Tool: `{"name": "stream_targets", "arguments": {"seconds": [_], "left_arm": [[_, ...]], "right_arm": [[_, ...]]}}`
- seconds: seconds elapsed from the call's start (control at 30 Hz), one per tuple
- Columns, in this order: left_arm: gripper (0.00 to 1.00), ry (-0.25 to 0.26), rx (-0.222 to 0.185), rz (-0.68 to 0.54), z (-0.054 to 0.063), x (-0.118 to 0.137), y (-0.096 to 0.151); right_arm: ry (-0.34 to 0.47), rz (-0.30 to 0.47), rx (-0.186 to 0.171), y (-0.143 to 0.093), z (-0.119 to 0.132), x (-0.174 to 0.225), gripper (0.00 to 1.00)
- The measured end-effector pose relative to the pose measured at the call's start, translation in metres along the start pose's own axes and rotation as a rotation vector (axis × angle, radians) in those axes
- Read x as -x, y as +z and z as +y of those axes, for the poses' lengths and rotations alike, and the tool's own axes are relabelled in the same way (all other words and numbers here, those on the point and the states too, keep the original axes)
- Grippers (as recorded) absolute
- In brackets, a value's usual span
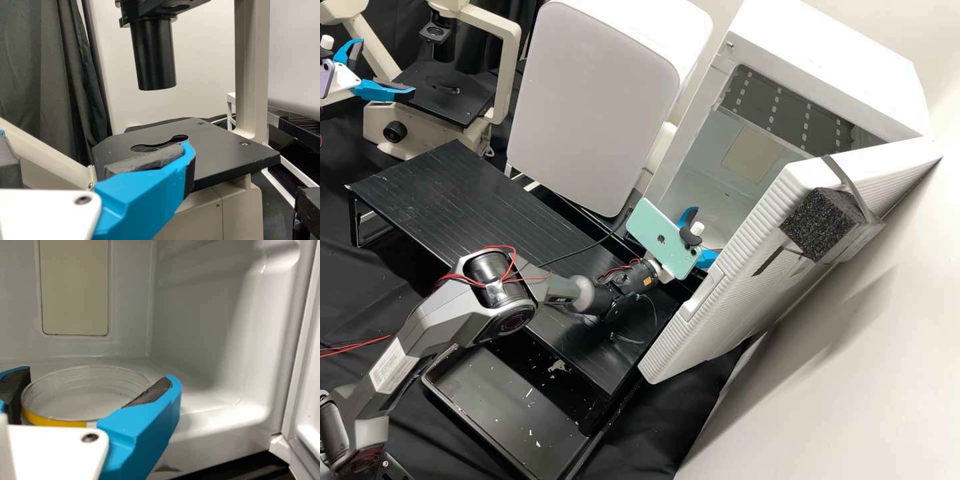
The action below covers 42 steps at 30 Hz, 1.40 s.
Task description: Place the petri dish in the incubator
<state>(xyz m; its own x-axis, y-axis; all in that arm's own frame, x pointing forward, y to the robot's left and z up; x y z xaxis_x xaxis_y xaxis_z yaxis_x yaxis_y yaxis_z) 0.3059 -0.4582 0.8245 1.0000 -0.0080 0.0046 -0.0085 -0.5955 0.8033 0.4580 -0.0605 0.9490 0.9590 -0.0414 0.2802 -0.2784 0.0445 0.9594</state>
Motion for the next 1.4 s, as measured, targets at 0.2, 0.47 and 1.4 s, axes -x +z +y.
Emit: {"name": "stream_targets", "arguments": {"seconds": [0.2,0.47,1.4], "left_arm": [[1.0,0.0,0.0,0.0,0.0,0.0,0.0],[1.0,0.0,0.0,0.0,0.0,0.0,0.0],[1.0,0.0,0.0,0.0,0.0,0.0,0.0]], "right_arm": [[0.003,0.003,0.0,0.004,-0.003,-0.006,0.0],[0.004,0.004,0.001,0.006,-0.004,-0.009,1.0],[-0.048,0.0,-0.01,0.013,0.01,0.034,1.0]]}}
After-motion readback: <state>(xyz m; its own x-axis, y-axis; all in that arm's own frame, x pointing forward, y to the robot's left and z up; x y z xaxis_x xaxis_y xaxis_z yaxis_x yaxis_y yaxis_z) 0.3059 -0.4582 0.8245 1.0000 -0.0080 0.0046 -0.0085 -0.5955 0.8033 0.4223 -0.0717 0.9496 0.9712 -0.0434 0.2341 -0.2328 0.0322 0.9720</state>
